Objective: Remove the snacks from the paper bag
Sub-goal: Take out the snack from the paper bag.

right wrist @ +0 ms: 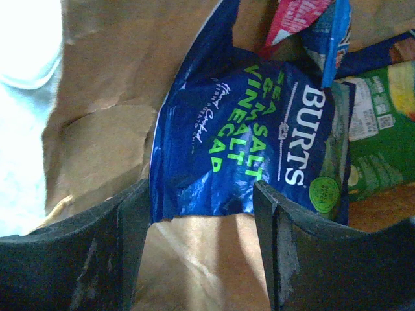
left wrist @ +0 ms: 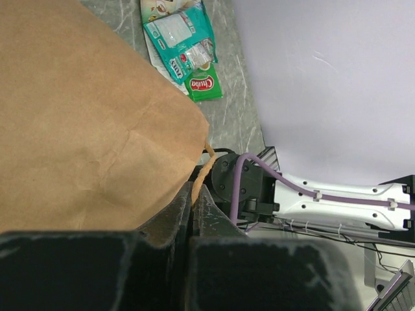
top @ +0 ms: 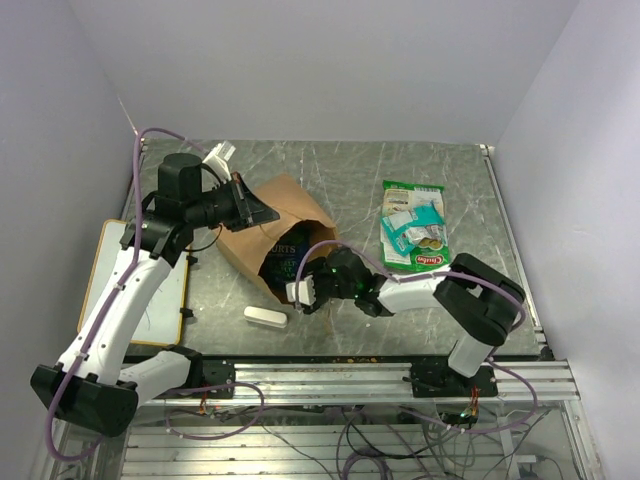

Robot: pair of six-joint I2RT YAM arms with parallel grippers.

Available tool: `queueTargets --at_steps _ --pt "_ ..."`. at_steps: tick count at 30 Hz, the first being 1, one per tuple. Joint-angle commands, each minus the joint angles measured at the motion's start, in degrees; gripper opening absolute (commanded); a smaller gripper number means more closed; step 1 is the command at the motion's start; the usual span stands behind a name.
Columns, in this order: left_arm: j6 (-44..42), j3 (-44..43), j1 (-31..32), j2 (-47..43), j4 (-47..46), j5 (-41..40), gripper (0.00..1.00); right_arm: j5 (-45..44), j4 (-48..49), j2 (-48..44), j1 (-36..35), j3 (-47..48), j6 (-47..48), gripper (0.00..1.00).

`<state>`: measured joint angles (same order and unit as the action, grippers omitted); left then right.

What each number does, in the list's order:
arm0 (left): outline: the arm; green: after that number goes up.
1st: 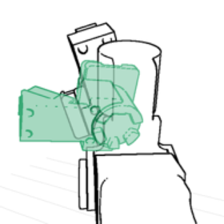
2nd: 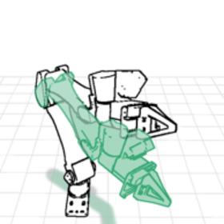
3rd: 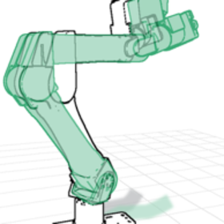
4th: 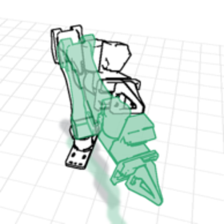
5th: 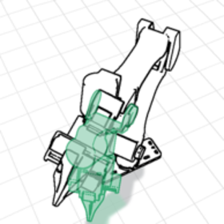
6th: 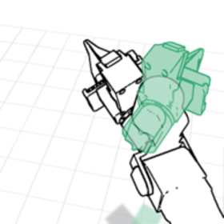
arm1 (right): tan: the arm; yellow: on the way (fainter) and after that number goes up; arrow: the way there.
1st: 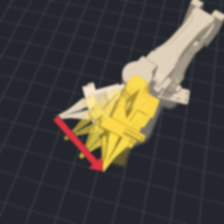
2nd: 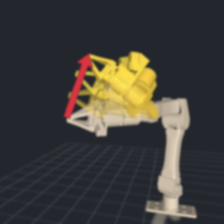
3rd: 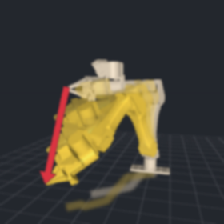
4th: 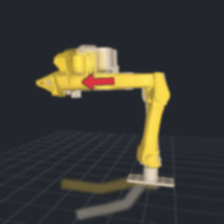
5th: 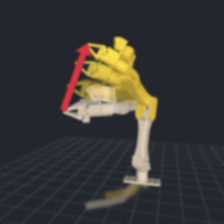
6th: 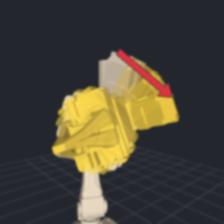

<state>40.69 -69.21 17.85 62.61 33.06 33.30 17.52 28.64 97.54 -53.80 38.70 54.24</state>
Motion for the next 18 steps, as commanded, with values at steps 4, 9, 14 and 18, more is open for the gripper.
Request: queueTargets --at_steps 4,9,14,18 --pt "0.21 -2.43 0.17 0.32 0.16 1.00 0.07 -8.08 19.72 6.12 -0.78 1.18 -5.78 0.63" --pt "0.12 -2.74 0.17 0.31 0.95 0.62 0.07 -10.95 30.14 9.42 -0.84 1.35 -13.56 0.62" --pt "-0.09 -3.03 0.17 0.00 1.48 0.19 0.07 -7.18 32.87 11.68 -0.43 1.01 -11.68 0.62" --pt "-0.13 -3.50 0.17 -0.09 2.04 0.19 0.07 -0.05 32.44 13.56 1.10 1.40 -7.77 0.63"
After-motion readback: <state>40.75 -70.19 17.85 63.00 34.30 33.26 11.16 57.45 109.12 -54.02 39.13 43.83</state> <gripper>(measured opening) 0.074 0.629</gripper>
